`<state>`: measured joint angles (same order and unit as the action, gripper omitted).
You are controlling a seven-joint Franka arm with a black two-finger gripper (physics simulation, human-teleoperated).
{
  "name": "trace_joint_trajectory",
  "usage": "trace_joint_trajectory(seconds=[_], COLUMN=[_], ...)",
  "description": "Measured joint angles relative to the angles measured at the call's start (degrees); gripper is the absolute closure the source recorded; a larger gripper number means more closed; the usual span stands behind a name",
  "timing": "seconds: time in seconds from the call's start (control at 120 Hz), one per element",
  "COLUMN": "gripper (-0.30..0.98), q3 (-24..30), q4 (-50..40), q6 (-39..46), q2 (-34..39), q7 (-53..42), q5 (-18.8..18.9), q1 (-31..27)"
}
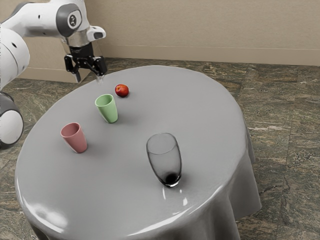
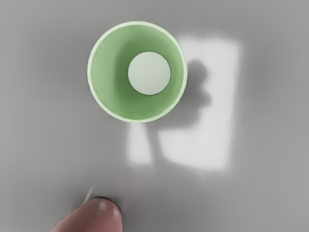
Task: Place the right cup onto the left cup
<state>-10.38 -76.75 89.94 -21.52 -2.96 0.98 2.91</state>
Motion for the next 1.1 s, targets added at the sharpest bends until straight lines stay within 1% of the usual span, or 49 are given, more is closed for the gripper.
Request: trace_joint_trajectory(seconds=[0.508, 0.85, 1.1], gripper=[0.0, 0.0, 0.0], q3=[0.18, 0.23, 0.41], q4=[8.43, 7.91, 7.88], q6=[1.58, 3.35, 4.52], q2=[-10.47, -12.81, -14.76], q7=[-0.22, -0.29, -0.32], q5=[-1.55, -3.31, -3.79], q1=[-1.01, -1.27, -1.32])
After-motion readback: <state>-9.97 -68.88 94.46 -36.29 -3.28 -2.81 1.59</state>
